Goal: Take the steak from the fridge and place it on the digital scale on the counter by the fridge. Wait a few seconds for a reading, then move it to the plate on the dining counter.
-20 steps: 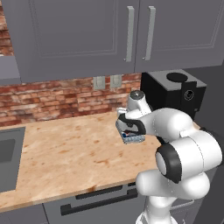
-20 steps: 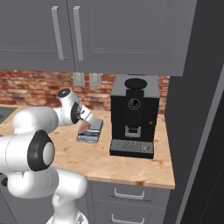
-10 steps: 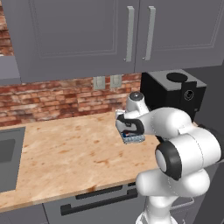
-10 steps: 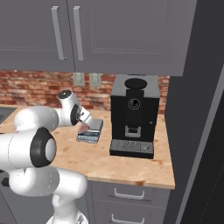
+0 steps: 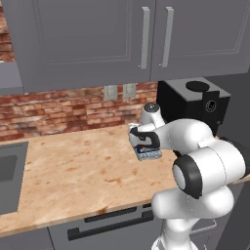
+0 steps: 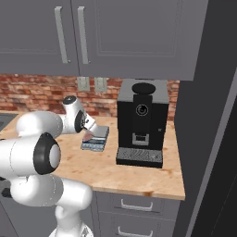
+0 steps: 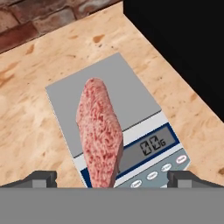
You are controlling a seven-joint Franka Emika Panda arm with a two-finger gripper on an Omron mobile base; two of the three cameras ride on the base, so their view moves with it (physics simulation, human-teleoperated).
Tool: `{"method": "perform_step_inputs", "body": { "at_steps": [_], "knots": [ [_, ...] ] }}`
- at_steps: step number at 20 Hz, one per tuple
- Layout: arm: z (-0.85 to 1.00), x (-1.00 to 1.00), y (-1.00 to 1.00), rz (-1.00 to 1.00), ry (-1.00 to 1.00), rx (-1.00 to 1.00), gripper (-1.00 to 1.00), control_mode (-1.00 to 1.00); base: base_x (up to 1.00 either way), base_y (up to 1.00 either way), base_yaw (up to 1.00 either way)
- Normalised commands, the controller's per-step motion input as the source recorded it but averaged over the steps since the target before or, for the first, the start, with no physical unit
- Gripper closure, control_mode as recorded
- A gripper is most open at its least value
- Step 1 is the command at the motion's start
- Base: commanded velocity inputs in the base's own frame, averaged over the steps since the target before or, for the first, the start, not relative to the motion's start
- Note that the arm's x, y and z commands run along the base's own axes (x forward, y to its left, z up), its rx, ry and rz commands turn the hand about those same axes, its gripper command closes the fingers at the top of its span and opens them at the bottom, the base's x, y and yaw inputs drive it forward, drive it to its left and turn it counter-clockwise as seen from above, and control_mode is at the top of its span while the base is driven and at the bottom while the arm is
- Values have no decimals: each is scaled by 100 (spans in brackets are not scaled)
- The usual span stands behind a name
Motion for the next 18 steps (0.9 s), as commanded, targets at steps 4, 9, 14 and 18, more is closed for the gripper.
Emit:
{"method": "perform_step_inputs", "body": {
  "at_steps": [4, 9, 14, 18],
  "knots": [
    [0, 0, 0, 0, 1, 0, -100, -100, 0, 0, 0],
    [-3, 0, 0, 0, 3, 0, -100, -100, 0, 0, 0],
    [-4, 0, 0, 0, 2, 0, -100, -100, 0, 0, 0],
    [0, 0, 0, 0, 3, 0, -100, -100, 0, 0, 0]
  ]
}}
